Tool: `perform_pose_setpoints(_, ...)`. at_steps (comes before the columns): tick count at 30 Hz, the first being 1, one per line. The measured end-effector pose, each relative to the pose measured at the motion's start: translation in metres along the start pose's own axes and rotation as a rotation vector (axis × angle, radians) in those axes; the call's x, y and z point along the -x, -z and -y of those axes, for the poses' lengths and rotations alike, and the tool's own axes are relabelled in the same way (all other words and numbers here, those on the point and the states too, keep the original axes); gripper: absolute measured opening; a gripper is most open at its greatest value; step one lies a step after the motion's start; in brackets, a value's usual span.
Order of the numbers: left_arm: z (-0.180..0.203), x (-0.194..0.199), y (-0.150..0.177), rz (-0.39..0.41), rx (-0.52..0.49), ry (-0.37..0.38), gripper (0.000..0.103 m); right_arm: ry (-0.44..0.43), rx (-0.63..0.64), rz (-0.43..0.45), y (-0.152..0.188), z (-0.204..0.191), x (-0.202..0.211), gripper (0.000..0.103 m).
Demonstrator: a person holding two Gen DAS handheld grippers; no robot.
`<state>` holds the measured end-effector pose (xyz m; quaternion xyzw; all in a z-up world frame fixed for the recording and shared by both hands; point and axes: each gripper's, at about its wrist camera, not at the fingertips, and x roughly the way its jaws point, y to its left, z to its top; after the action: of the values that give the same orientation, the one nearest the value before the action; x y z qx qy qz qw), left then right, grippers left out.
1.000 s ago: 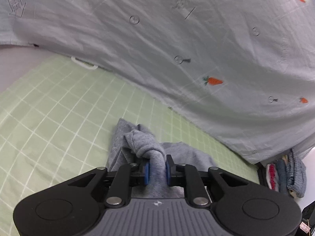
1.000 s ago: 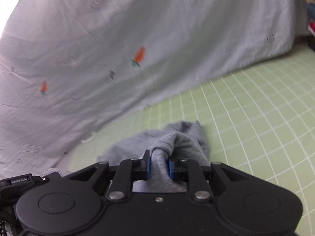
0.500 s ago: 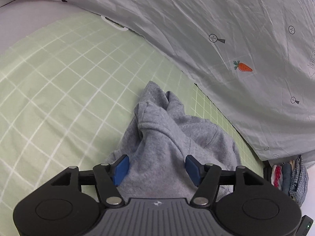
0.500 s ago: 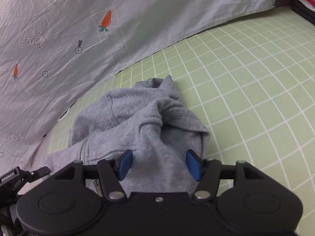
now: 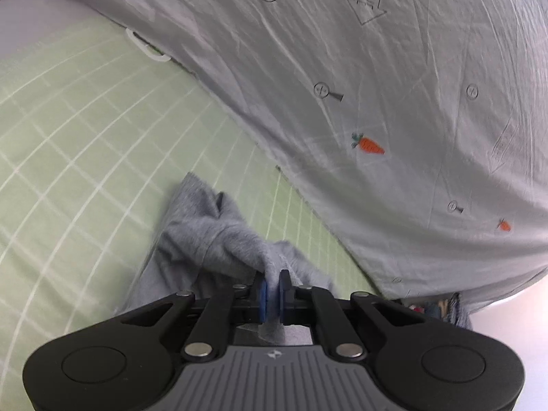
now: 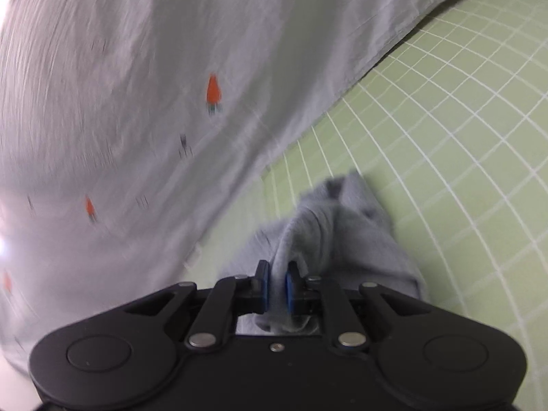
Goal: Fold clothes
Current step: 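Lift the folded hoodie with both grippers and carry it toward the clothes stack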
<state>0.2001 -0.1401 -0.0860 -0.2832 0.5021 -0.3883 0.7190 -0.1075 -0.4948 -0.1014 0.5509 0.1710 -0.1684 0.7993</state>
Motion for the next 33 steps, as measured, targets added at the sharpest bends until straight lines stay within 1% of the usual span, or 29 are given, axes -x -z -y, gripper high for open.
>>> perform_pose_setpoints(1, 0.003, -0.005, -0.011, 0.042, 0.020, -0.004, 0.009, -0.027, -0.052, 0.032, -0.013, 0.001, -0.005, 0.009)
perform_pose_setpoints(2, 0.006, -0.010, -0.022, 0.088, 0.040, -0.012, 0.014, -0.040, -0.093, 0.067, -0.025, 0.002, -0.010, 0.009)
perform_pose_setpoints(3, 0.010, -0.012, -0.032, 0.140, 0.048, -0.030, 0.027, -0.034, -0.120, 0.098, -0.036, 0.001, -0.016, 0.012)
perform_pose_setpoints(4, 0.015, -0.011, -0.038, 0.178, 0.022, -0.054, 0.037, -0.009, -0.131, 0.132, -0.048, -0.003, -0.020, 0.019)
perform_pose_setpoints(5, 0.020, -0.009, -0.044, 0.214, -0.010, -0.078, 0.058, 0.037, -0.096, 0.157, -0.056, -0.011, -0.024, 0.027)
perform_pose_setpoints(6, 0.025, -0.007, -0.049, 0.249, -0.041, -0.102, 0.079, 0.102, -0.016, 0.167, -0.061, -0.022, -0.026, 0.053)
perform_pose_setpoints(7, 0.029, -0.006, -0.050, 0.253, -0.098, -0.137, 0.085, 0.179, 0.084, 0.175, -0.064, -0.035, -0.028, 0.077)
perform_pose_setpoints(8, 0.032, -0.007, -0.049, 0.237, -0.165, -0.177, 0.087, 0.266, 0.209, 0.182, -0.060, -0.047, -0.030, 0.082)
perform_pose_setpoints(9, 0.031, -0.012, -0.044, 0.195, -0.226, -0.227, 0.088, 0.327, 0.308, 0.177, -0.053, -0.054, -0.032, 0.084)
perform_pose_setpoints(10, 0.030, -0.017, -0.038, 0.148, -0.286, -0.279, 0.088, 0.368, 0.383, 0.157, -0.045, -0.057, -0.036, 0.084)
perform_pose_setpoints(11, 0.026, -0.022, -0.032, 0.103, -0.322, -0.326, 0.088, 0.398, 0.441, 0.127, -0.036, -0.056, -0.039, 0.085)
perform_pose_setpoints(14, 0.009, -0.034, -0.011, 0.008, -0.341, -0.404, 0.088, 0.407, 0.442, 0.025, -0.013, -0.036, -0.048, 0.085)
perform_pose_setpoints(15, 0.003, -0.035, -0.006, -0.009, -0.335, -0.406, 0.088, 0.401, 0.435, 0.002, -0.006, -0.030, -0.049, 0.084)
perform_pose_setpoints(17, -0.007, -0.039, -0.002, -0.016, -0.302, -0.393, 0.088, 0.395, 0.427, -0.027, 0.004, -0.020, -0.051, 0.076)
perform_pose_setpoints(19, -0.015, -0.043, -0.004, -0.016, -0.259, -0.382, 0.088, 0.397, 0.425, -0.037, 0.006, -0.014, -0.055, 0.061)
perform_pose_setpoints(20, -0.019, -0.045, -0.004, -0.015, -0.237, -0.377, 0.087, 0.402, 0.425, -0.042, 0.004, -0.012, -0.058, 0.058)
perform_pose_setpoints(21, -0.021, -0.047, -0.007, -0.007, -0.224, -0.370, 0.086, 0.397, 0.426, -0.045, 0.002, -0.010, -0.061, 0.045)
perform_pose_setpoints(22, -0.021, -0.049, -0.011, 0.001, -0.217, -0.362, 0.086, 0.383, 0.424, -0.049, -0.001, -0.008, -0.063, 0.023)
perform_pose_setpoints(23, -0.022, -0.051, -0.014, 0.009, -0.211, -0.355, 0.082, 0.363, 0.414, -0.050, -0.005, -0.006, -0.063, 0.016)
perform_pose_setpoints(24, -0.022, -0.053, -0.017, 0.015, -0.211, -0.351, 0.072, 0.332, 0.391, -0.032, -0.008, -0.005, -0.060, 0.012)
perform_pose_setpoints(25, -0.021, -0.055, -0.020, 0.024, -0.215, -0.365, 0.063, 0.285, 0.346, 0.011, -0.012, -0.002, -0.053, 0.010)
perform_pose_setpoints(26, -0.022, -0.057, -0.022, 0.021, -0.215, -0.391, 0.041, 0.255, 0.282, 0.046, -0.018, 0.004, -0.047, 0.010)
perform_pose_setpoints(27, -0.025, -0.060, -0.024, 0.006, -0.209, -0.417, 0.022, 0.256, 0.220, 0.058, -0.023, 0.011, -0.044, 0.010)
perform_pose_setpoints(28, -0.030, -0.061, -0.025, -0.003, -0.194, -0.418, 0.020, 0.277, 0.184, 0.053, -0.027, 0.019, -0.044, 0.010)
perform_pose_setpoints(29, -0.035, -0.061, -0.026, -0.011, -0.176, -0.413, 0.020, 0.327, 0.201, 0.016, -0.031, 0.024, -0.049, 0.010)
perform_pose_setpoints(30, -0.037, -0.059, -0.026, -0.012, -0.163, -0.409, 0.021, 0.358, 0.238, -0.016, -0.031, 0.024, -0.053, 0.011)
perform_pose_setpoints(31, -0.039, -0.057, -0.026, -0.008, -0.159, -0.412, 0.021, 0.373, 0.273, -0.032, -0.029, 0.021, -0.054, 0.014)
perform_pose_setpoints(32, -0.039, -0.054, -0.026, -0.001, -0.160, -0.419, 0.025, 0.385, 0.303, -0.040, -0.028, 0.017, -0.054, 0.018)
perform_pose_setpoints(33, -0.039, -0.051, -0.025, 0.005, -0.155, -0.418, 0.026, 0.393, 0.325, -0.030, -0.027, 0.011, -0.052, 0.034)
